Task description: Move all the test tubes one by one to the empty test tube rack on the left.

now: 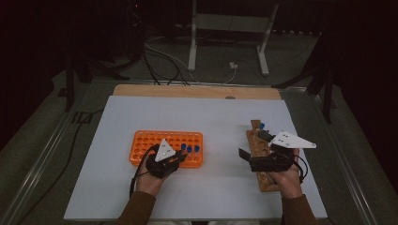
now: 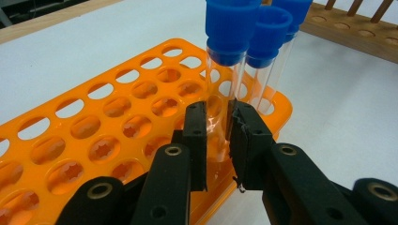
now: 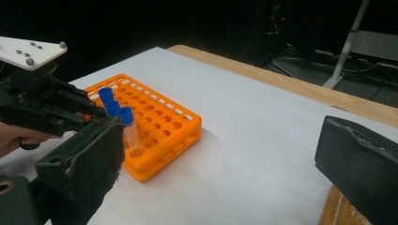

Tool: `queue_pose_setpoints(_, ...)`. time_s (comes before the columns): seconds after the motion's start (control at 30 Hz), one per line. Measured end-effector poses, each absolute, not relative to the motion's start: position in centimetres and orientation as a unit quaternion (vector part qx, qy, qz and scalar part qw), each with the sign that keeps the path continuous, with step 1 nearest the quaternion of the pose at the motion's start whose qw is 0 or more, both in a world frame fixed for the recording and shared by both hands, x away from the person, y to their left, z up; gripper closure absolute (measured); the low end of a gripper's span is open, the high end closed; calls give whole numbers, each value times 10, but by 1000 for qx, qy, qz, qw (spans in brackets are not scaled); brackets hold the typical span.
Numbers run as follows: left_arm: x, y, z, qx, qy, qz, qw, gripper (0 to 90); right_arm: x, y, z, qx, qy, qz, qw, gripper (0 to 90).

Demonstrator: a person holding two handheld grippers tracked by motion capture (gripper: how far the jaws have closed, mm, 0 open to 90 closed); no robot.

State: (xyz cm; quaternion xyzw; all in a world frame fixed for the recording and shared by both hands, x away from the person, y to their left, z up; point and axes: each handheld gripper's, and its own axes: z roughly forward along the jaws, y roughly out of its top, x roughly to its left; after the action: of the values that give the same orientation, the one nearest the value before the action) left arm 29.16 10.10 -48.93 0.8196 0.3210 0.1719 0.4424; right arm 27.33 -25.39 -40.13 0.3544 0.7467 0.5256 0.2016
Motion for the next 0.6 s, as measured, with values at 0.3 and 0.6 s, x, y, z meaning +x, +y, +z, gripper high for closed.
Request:
queue_pose_setpoints(0.3,290,101,-494,820,321,173,440,782,274,-250,-403,351,749,525,200,30)
queue_pose_setpoints(0.6,290,101,-494,819,323,173,440,782,274,-253,-403,353,748,525,201,30)
